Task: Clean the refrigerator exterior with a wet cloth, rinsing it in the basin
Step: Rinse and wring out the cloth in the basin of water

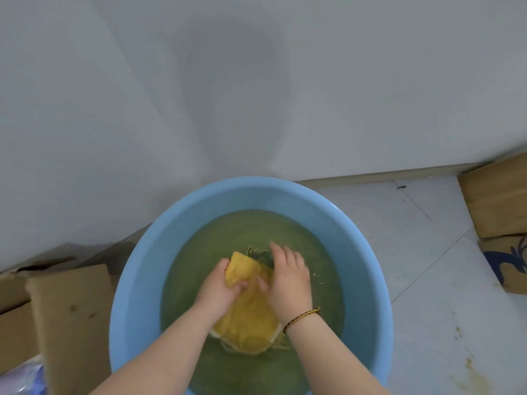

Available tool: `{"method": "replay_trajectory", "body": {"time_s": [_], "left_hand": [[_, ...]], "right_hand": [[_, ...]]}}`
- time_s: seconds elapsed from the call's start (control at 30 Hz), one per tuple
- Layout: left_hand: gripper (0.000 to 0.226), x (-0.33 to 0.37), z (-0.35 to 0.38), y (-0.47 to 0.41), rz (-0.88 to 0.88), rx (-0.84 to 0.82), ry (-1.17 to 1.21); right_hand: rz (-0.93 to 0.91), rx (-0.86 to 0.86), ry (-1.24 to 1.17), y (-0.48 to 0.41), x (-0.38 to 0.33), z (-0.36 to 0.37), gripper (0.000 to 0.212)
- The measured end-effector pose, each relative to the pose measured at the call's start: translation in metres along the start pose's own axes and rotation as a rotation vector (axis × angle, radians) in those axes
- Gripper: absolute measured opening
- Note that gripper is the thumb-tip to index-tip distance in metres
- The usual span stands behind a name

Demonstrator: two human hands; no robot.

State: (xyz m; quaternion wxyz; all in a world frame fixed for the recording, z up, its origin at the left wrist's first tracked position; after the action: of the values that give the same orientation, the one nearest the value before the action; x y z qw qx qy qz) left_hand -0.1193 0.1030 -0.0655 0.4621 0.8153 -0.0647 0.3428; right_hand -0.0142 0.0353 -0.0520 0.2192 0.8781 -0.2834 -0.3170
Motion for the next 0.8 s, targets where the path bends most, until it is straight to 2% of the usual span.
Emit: {"method": "replay_trajectory", "body": {"time_s": [0.1, 0.2, 0.33, 0.4, 0.47, 0.63, 0.73, 0.8], "left_hand": [[0.039, -0.005, -0.003, -0.006, 0.008, -0.011, -0.015], [0.057, -0.018, -0.008, -0.008, -0.070, -0.088, -0.071], [0.050, -0.038, -0.016, -0.003, -0.233, -0.215, -0.108], [0.048, -0.045, -0.020, -0.002, -0.300, -0.172, 0.039], [0.047, -0.048, -0.020, -0.002, -0.350, -0.127, 0.287], [0.050, -0.042, -0.011, -0.001, -0.380, -0.152, 0.721], [0.036, -0.032, -0.007, 0.006, -0.318, -0.163, 0.867], [0.035, -0.024, -0.004, 0.010, -0.279, -0.118, 0.894]], "right_hand": [[0.019, -0.167, 0.075, -0.017, -0.004, 0.013, 0.066], [0.098, -0.273, 0.084, -0.020, 0.001, 0.020, 0.043], [0.182, -0.265, -0.079, -0.016, 0.007, 0.023, 0.024], [0.247, -0.218, -0.205, -0.014, 0.011, 0.024, 0.024], [0.311, -0.192, -0.324, -0.012, 0.015, 0.027, 0.022], [0.429, -0.133, -0.745, -0.006, 0.018, 0.028, 0.009], [0.381, -0.099, -1.037, 0.003, 0.015, 0.018, 0.010], [0.272, -0.067, -1.090, 0.013, 0.012, 0.015, 0.016]]}}
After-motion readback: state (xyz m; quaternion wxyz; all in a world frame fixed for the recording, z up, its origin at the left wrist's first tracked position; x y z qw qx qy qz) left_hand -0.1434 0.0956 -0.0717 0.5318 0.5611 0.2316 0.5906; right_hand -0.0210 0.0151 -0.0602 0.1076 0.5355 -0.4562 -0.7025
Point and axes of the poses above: each hand's wrist, its own y-axis away from the middle knuckle, its own z-axis out of the palm, x = y × z, the point moved 1 cm from there along -y, towards the middle knuckle, and after that the axes turned 8 degrees about -x, right-handed, at the moved point
